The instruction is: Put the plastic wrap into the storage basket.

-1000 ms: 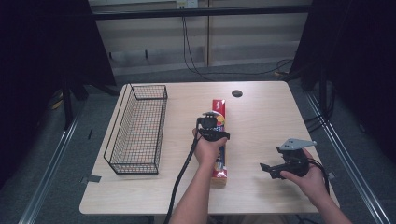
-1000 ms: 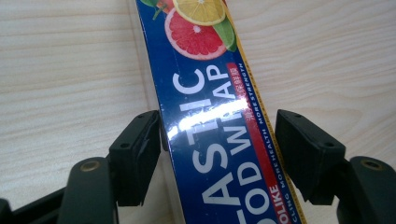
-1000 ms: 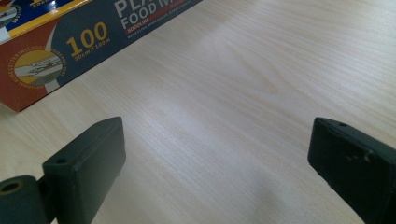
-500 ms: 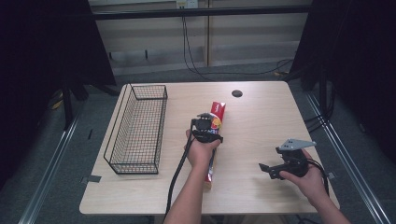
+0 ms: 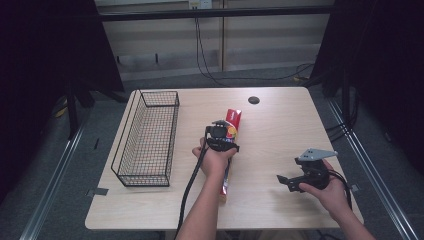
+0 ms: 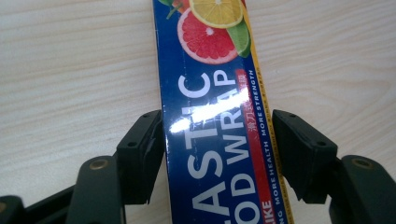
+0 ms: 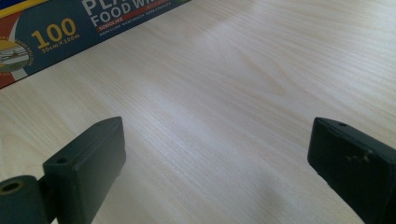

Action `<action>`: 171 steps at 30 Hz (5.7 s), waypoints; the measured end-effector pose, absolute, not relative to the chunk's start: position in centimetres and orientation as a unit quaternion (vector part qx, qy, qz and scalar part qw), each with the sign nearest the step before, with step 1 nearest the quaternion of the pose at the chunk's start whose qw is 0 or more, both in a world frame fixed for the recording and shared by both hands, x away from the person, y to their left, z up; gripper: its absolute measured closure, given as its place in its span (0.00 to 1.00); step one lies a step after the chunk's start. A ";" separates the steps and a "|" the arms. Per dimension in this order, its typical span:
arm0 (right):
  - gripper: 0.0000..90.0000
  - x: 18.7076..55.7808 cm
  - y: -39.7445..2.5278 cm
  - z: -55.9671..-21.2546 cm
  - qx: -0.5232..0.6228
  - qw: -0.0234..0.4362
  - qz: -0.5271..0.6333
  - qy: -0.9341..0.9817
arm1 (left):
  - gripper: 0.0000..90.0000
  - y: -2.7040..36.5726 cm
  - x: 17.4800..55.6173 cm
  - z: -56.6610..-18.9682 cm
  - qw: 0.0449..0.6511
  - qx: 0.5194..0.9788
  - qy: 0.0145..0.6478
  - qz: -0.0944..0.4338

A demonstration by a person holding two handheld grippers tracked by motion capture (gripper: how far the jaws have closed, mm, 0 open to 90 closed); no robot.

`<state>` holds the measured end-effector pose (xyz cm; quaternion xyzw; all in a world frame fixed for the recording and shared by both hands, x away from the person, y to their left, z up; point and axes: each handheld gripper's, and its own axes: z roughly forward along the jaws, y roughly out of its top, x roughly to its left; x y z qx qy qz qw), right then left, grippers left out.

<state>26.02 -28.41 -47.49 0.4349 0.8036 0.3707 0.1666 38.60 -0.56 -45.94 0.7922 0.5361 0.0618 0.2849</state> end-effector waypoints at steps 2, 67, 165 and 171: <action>0.05 26.0 -28.4 -47.5 0.435 0.167 0.371 0.803 | 0.41 -0.6 38.7 -46.0 0.283 0.792 0.537 0.063; 0.03 26.0 -28.1 -47.4 0.416 0.159 0.386 0.808 | 0.50 4.4 39.0 -37.7 0.207 0.785 0.582 0.046; 0.03 26.7 -27.4 -47.3 0.406 0.162 0.392 0.809 | 0.50 14.0 38.7 -31.6 0.192 0.732 0.648 0.077; 0.03 26.6 -27.3 -47.3 0.405 0.161 0.391 0.810 | 0.50 14.8 38.7 -31.5 0.192 0.729 0.652 0.079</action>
